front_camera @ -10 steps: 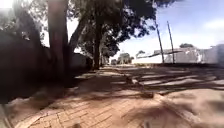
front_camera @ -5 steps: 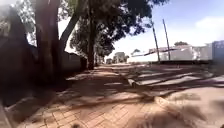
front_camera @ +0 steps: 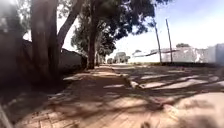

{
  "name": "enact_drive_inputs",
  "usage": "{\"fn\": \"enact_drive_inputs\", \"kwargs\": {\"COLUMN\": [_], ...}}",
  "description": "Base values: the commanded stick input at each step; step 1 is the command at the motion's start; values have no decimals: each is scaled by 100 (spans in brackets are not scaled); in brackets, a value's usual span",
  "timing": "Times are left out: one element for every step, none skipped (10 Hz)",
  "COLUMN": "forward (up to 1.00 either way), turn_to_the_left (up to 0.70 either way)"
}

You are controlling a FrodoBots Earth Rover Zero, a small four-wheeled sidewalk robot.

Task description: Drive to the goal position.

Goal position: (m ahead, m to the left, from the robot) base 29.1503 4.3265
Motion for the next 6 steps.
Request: {"fn": "enact_drive_inputs", "kwargs": {"forward": [59,59,59,59,62,65], "turn_to_the_left": [0,0,0,0,0,0]}}
